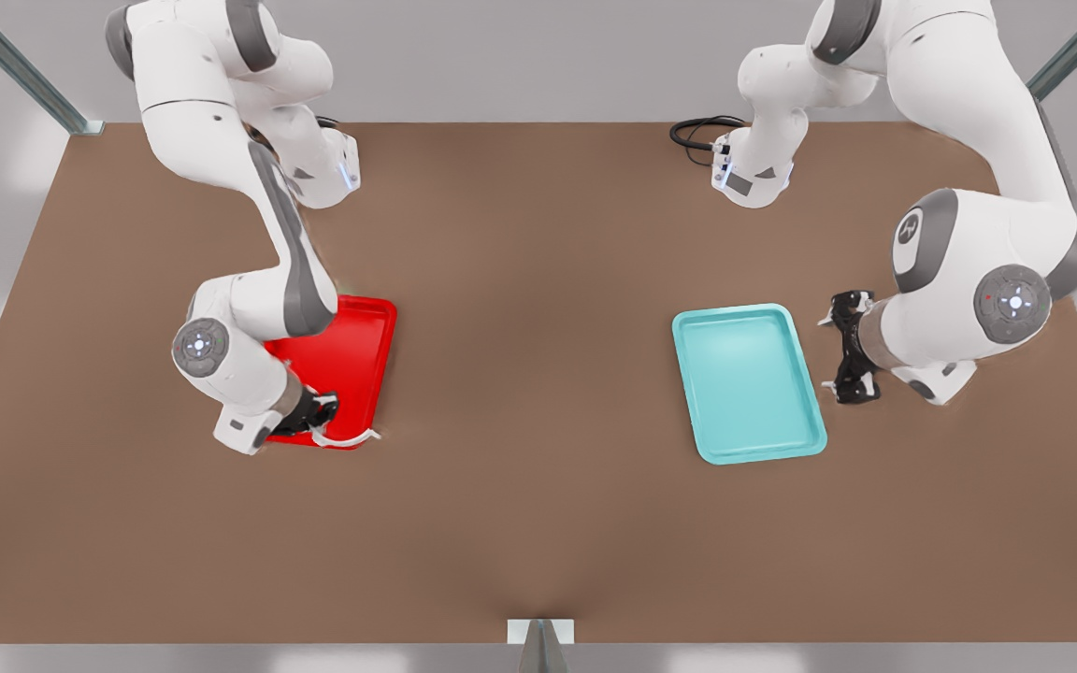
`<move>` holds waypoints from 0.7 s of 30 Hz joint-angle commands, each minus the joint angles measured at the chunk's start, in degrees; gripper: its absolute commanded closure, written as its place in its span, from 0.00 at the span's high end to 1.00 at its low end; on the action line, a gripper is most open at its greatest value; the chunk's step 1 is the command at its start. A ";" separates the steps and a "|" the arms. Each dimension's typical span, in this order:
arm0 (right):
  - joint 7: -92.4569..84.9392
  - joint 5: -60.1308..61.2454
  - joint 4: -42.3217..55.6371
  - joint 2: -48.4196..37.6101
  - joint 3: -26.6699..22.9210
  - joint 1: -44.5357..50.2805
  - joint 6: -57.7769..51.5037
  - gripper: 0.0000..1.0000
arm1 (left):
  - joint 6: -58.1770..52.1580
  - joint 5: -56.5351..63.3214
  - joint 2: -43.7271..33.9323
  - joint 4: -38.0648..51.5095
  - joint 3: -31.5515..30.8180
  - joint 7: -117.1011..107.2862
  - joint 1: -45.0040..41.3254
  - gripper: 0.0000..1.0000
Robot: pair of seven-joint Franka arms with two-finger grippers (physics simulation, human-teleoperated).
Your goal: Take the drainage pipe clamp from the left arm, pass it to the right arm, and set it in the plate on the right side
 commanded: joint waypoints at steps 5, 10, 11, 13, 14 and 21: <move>-11.27 -8.27 -10.90 -5.24 -0.16 -5.30 -4.84 0.21 | -2.22 2.37 -1.62 1.83 1.60 105.73 -1.72 1.00; -9.51 -8.72 -21.98 -9.46 0.19 -4.87 4.66 0.21 | -2.22 1.14 -1.01 3.07 0.99 105.29 -0.92 1.00; -9.51 -6.96 -22.51 -8.85 0.19 -4.78 4.83 0.21 | -2.05 1.14 -1.09 3.15 1.07 105.47 -0.49 1.00; -9.07 -4.76 -22.51 -7.00 0.45 -4.69 5.18 0.21 | -2.05 1.31 -1.09 3.15 0.99 105.38 -0.66 1.00; -7.23 -4.32 -22.51 -6.91 0.54 -3.90 5.10 0.21 | -1.96 2.10 -1.09 3.15 0.99 105.38 -0.66 1.00; -7.14 -3.35 -22.15 -5.60 0.45 -4.16 5.18 1.00 | -1.87 3.68 -1.09 3.15 1.07 105.64 -0.48 1.00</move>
